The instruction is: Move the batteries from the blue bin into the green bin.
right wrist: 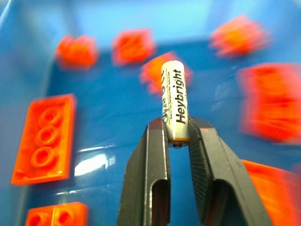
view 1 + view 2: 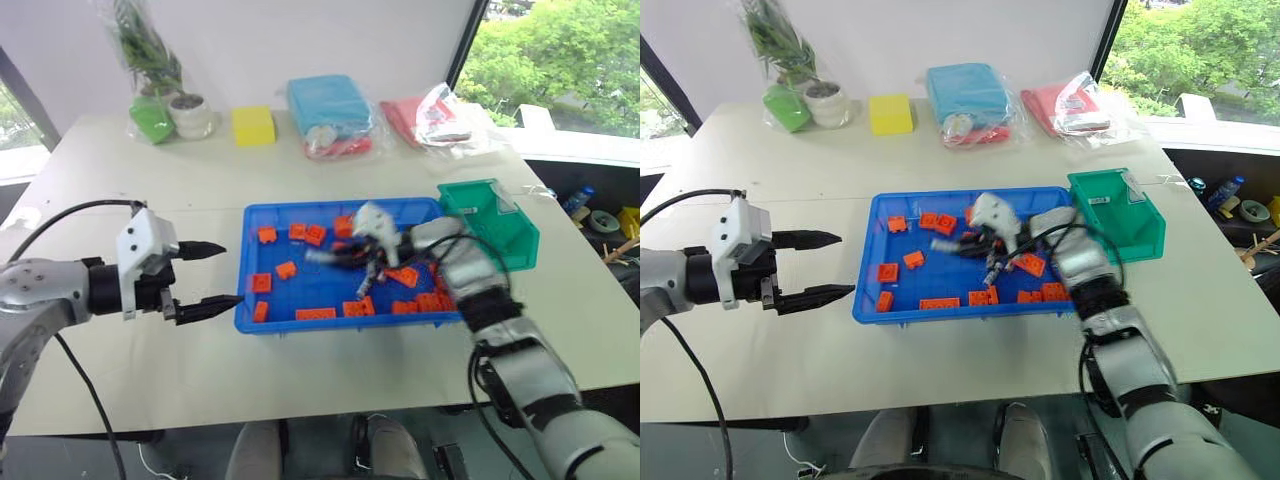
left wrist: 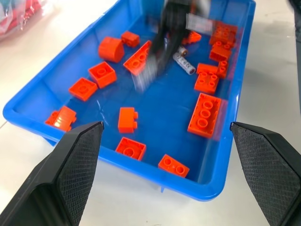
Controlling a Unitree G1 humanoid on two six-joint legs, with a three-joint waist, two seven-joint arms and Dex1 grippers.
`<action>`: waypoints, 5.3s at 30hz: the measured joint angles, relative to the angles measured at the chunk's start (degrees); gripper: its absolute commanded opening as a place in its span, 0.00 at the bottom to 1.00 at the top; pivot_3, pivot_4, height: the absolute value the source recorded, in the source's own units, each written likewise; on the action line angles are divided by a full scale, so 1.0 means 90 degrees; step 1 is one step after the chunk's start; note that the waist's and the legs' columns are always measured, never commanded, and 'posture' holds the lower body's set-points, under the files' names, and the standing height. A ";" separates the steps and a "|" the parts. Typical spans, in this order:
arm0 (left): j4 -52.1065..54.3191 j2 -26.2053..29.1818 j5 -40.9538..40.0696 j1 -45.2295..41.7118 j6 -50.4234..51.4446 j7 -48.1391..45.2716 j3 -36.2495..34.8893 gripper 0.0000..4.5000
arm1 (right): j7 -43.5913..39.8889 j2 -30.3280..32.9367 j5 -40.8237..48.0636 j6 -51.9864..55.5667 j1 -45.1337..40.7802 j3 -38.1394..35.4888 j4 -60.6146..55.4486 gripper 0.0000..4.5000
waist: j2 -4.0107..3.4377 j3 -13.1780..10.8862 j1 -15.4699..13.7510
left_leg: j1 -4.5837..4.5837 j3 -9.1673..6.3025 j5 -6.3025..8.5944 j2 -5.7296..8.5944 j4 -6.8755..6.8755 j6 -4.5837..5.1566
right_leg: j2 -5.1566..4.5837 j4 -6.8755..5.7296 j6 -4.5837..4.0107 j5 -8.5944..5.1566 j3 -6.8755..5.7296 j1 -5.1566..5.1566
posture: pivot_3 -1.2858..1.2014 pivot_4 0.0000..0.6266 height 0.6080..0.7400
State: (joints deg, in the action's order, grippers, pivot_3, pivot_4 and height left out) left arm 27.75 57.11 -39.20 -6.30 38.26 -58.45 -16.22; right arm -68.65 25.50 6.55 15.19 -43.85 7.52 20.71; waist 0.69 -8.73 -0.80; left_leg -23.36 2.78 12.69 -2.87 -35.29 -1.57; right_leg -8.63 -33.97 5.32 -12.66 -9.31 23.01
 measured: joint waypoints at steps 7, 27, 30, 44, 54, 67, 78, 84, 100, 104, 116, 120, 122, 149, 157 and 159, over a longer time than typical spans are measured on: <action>-0.0315 -0.0146 0.0137 -0.0451 -0.0203 -0.0116 0.0449 1.00 | 0.1329 0.2145 0.0468 0.1697 0.0557 -0.2139 -0.1412 0.01 | 0.0021 0.0013 -0.0078 | 0.0002 0.0003 0.0004 0.0000 0.0008 -0.0001 | -0.0001 0.0033 -0.0016 -0.0014 -0.0002 0.0015 | 0.52 0.24 0.72; -0.1042 -0.0413 0.0417 -0.1389 -0.0538 -0.0417 0.1150 1.00 | 0.1675 0.1727 0.0986 0.2121 0.0451 -0.1404 -0.1810 0.88 | 0.0016 0.0021 0.0047 | 0.0004 0.0013 0.0001 -0.0009 0.0009 0.0005 | 0.0002 0.0021 0.0000 0.0000 -0.0001 -0.0003 | 0.52 0.24 0.72; -0.0970 -0.0415 0.0410 -0.1376 -0.0531 -0.0368 0.1144 1.00 | 0.1473 0.1154 0.0977 0.2153 0.0384 -0.0518 -0.1786 0.99 | 0.0020 0.0023 0.0035 | 0.0002 0.0013 0.0001 -0.0008 0.0006 0.0005 | -0.0001 0.0014 0.0000 0.0000 -0.0001 -0.0001 | 0.52 0.24 0.72; -0.0407 -0.0393 0.0313 -0.0959 -0.0233 -0.0044 0.0722 1.00 | 0.1320 0.0174 -0.0103 0.0943 -0.0150 0.0957 0.0344 0.99 | 0.0023 0.0023 0.0038 | -0.0001 0.0006 0.0000 -0.0005 -0.0005 0.0005 | 0.0001 -0.0009 -0.0004 0.0003 0.0000 0.0003 | 0.52 0.24 0.72; -0.0237 -0.0392 0.0247 -0.0790 -0.0127 0.0130 0.0629 1.00 | 0.1176 0.0023 -0.0216 0.0767 -0.0215 0.0955 0.0721 0.48 | 0.0025 0.0024 0.0021 | 0.0001 0.0006 0.0000 -0.0004 -0.0007 0.0005 | 0.0001 -0.0007 -0.0002 0.0001 0.0000 -0.0001 | 0.52 0.24 0.72; -0.0414 -0.0394 0.0275 -0.1066 -0.0170 0.0078 0.0681 1.00 | 0.1352 -0.0021 -0.0373 0.0891 -0.0208 0.0954 0.0720 0.99 | 0.0025 0.0024 0.0023 | 0.0001 0.0006 0.0000 -0.0004 -0.0006 0.0005 | 0.0001 -0.0008 -0.0002 0.0002 0.0000 -0.0001 | 0.52 0.24 0.72; -0.0600 -0.0397 0.0394 -0.1145 -0.0302 -0.0025 0.0714 1.00 | 0.1401 -0.0026 -0.0512 0.0808 -0.0107 0.0954 0.0720 0.68 | 0.0024 0.0024 0.0024 | 0.0001 0.0006 -0.0001 -0.0004 -0.0006 0.0005 | 0.0001 -0.0008 -0.0003 0.0002 0.0001 -0.0001 | 0.52 0.24 0.72; -0.0623 -0.0400 0.0409 -0.1145 -0.0320 -0.0041 0.0714 1.00 | 0.1406 -0.0070 -0.0515 0.0804 -0.0107 0.0953 0.0720 0.33 | 0.0025 0.0024 0.0024 | 0.0001 0.0006 0.0000 -0.0004 -0.0006 0.0005 | 0.0001 -0.0008 -0.0003 0.0002 0.0000 -0.0002 | 0.52 0.24 0.72; -0.0714 -0.0488 0.0485 -0.1230 -0.0434 -0.0065 0.0852 1.00 | 0.1737 -0.1373 -0.0589 0.1141 -0.0101 0.1412 -0.0052 0.82 | 0.0011 0.0016 0.0016 | 0.0001 0.0005 -0.0001 -0.0005 -0.0007 0.0005 | 0.0001 -0.0015 -0.0003 0.0003 0.0001 0.0006 | 0.52 0.24 0.72; -0.0713 -0.0490 0.0508 -0.1232 -0.0435 -0.0070 0.0854 1.00 | 0.1968 -0.1071 -0.0623 0.1606 0.0005 0.1307 -0.0823 0.82 | 0.0013 0.0017 -0.0007 | 0.0000 0.0000 0.0000 -0.0003 -0.0014 0.0004 | 0.0001 -0.0011 -0.0004 0.0002 0.0000 0.0019 | 0.52 0.24 0.72; -0.0725 -0.0664 0.0241 -0.1486 -0.0282 -0.0245 0.1009 1.00 | 0.3293 -0.0302 0.0142 0.6050 0.1421 -0.0288 -0.4269 0.82 | 0.0046 0.0038 0.0011 | -0.0003 -0.0001 0.0001 -0.0005 -0.0002 0.0005 | 0.0001 -0.0010 -0.0008 -0.0004 0.0000 0.0012 | 0.52 0.24 0.72; -0.0836 -0.0754 0.0245 -0.1802 -0.0282 -0.0381 0.1257 1.00 | 0.3801 -0.0683 0.0262 0.6264 0.1366 -0.0582 -0.3901 0.82 | 0.0049 0.0039 0.0013 | -0.0003 -0.0001 0.0001 -0.0005 -0.0003 0.0005 | 0.0002 -0.0009 -0.0007 -0.0004 0.0000 0.0013 | 0.52 0.24 0.72; -0.0879 -0.0780 0.0245 -0.1914 -0.0281 -0.0438 0.1310 1.00 | 0.3995 -0.0813 0.0288 0.6139 0.1301 -0.0610 -0.3510 0.82 | 0.0047 0.0038 0.0009 | -0.0004 -0.0001 0.0001 -0.0004 -0.0003 0.0005 | 0.0001 -0.0008 -0.0007 -0.0003 0.0000 0.0012 | 0.52 0.24 0.72; -0.0984 -0.0848 0.0393 -0.2030 -0.0341 -0.0331 0.1447 1.00 | 0.4283 -0.0949 0.0417 0.4818 0.0891 0.0106 -0.1993 0.01 | 0.0047 0.0038 0.0022 | -0.0002 -0.0002 0.0000 -0.0005 -0.0001 0.0006 | 0.0002 -0.0010 -0.0006 -0.0003 0.0001 0.0010 | 0.52 0.24 0.72; -0.1076 -0.0893 0.0414 -0.2083 -0.0438 -0.0363 0.1452 1.00 | 0.4145 -0.0373 0.0796 0.5161 0.0496 -0.0460 -0.2284 0.01 | 0.0035 0.0030 0.0005 | -0.0009 -0.0001 0.0000 -0.0004 -0.0004 0.0006 | 0.0001 -0.0008 -0.0005 -0.0003 0.0000 0.0012 | 0.52 0.24 0.72; -0.1087 -0.0943 0.0423 -0.2089 -0.0459 -0.0384 0.1463 1.00 | 0.4103 0.0396 0.0909 0.5269 0.0124 -0.1068 -0.2266 0.01 | 0.0012 0.0014 -0.0048 | -0.0011 -0.0003 0.0000 0.0004 -0.0008 0.0006 | -0.0003 0.0001 -0.0005 -0.0003 0.0000 0.0027 | 0.52 0.24 0.72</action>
State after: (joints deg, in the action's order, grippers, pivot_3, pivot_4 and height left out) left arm 17.97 48.62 -35.39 -25.10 34.13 -61.91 -3.05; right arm -31.73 29.07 14.73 62.62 -42.74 -2.09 0.32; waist 0.80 -8.61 -1.23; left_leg -23.46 2.75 12.69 -2.83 -35.37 -1.51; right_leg -8.66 -33.96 5.27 -12.69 -9.31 23.25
